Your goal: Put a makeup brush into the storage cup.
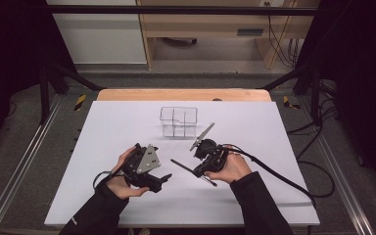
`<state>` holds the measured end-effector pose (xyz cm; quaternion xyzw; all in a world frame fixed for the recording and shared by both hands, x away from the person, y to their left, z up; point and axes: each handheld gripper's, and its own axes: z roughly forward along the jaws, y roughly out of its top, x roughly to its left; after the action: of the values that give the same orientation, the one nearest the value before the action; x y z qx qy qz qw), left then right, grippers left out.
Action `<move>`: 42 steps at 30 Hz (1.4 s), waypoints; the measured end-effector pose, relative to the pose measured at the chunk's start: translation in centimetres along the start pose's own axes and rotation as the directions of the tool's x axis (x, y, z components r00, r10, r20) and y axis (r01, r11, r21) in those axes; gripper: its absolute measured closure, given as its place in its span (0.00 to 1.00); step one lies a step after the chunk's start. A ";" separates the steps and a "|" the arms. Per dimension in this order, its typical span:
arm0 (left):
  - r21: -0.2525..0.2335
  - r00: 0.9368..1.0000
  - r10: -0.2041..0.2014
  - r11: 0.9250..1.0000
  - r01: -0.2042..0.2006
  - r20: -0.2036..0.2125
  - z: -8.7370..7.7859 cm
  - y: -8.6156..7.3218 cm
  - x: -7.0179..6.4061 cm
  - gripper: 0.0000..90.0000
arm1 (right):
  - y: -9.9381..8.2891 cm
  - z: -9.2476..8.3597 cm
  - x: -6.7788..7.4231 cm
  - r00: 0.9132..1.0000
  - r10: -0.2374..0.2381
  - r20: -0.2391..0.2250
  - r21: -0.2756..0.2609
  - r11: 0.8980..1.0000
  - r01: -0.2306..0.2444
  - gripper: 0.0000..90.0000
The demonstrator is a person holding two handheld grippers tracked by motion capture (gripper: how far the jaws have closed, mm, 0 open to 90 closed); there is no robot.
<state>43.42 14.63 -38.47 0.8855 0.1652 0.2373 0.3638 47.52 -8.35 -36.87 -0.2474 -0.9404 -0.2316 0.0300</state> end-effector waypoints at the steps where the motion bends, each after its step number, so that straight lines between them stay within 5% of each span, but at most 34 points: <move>1: 0.003 1.000 0.006 1.000 -0.006 0.001 0.1 0.1 -0.1 0.10 | 0.0 0.0 0.0 1.000 0.000 0.000 0.000 1.000 0.000 0.94; 15: 0.036 0.996 0.084 0.996 -0.084 0.018 1.3 0.8 -1.2 0.12 | 0.1 0.6 0.1 1.000 0.010 -0.030 0.032 0.999 -0.009 0.94; 24: 0.057 0.987 0.157 0.986 -0.158 0.025 2.2 1.1 -2.1 0.16 | 0.1 0.8 0.1 0.999 0.009 -0.054 0.038 0.999 -0.007 0.94; 30: 0.079 0.977 0.211 0.974 -0.211 0.009 2.5 1.4 -2.7 0.20 | 0.1 0.9 0.2 0.998 0.006 -0.065 0.042 0.999 -0.004 0.94; 34: 0.075 0.972 0.233 0.969 -0.235 0.034 2.8 1.6 -3.1 0.23 | 0.1 1.0 0.2 0.997 0.000 -0.071 0.040 0.999 0.003 0.94; 42: 0.094 0.949 0.314 0.944 -0.316 0.033 3.3 1.9 -3.8 0.34 | 0.1 1.1 0.2 0.996 0.001 -0.085 0.045 0.999 0.003 0.94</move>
<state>42.24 9.71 -40.29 0.9193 0.0299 0.2760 0.2788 47.50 -7.67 -37.80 -0.2360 -0.9433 -0.2207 0.0754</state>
